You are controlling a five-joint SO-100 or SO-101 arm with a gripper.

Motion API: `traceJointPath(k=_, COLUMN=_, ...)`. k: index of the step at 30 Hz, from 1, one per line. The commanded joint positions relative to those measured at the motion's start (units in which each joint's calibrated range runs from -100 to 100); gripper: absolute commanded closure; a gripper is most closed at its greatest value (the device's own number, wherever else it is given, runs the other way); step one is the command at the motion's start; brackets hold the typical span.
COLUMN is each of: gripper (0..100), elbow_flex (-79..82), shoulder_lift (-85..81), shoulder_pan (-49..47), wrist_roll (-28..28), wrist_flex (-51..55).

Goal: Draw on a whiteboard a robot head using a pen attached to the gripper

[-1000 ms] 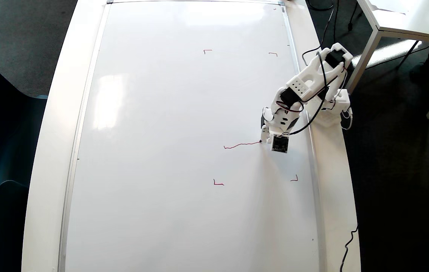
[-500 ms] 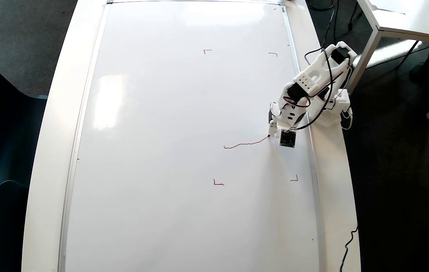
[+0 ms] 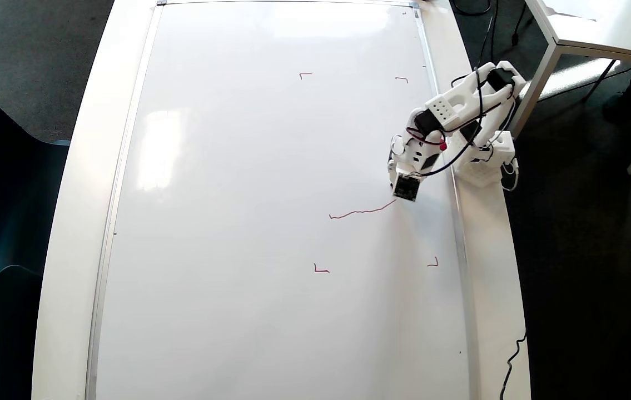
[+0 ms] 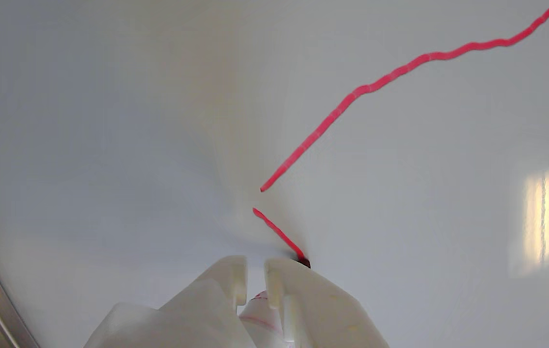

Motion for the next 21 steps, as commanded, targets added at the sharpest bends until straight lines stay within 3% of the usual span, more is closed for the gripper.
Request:
traceJointPath(k=1, gripper=99, elbow_flex=0.0, shoulder_lift=-1.7, shoulder_pan=4.9, wrist_roll=0.2, wrist_flex=1.9)
traceJointPath(k=9, gripper=99, elbow_flex=0.2, shoulder_lift=-1.7, shoulder_pan=15.7, wrist_roll=4.7, wrist_flex=4.0)
traceJointPath(k=21, gripper=99, elbow_flex=0.0, shoulder_lift=-1.7, shoulder_pan=35.7, wrist_roll=5.2, wrist_flex=4.7)
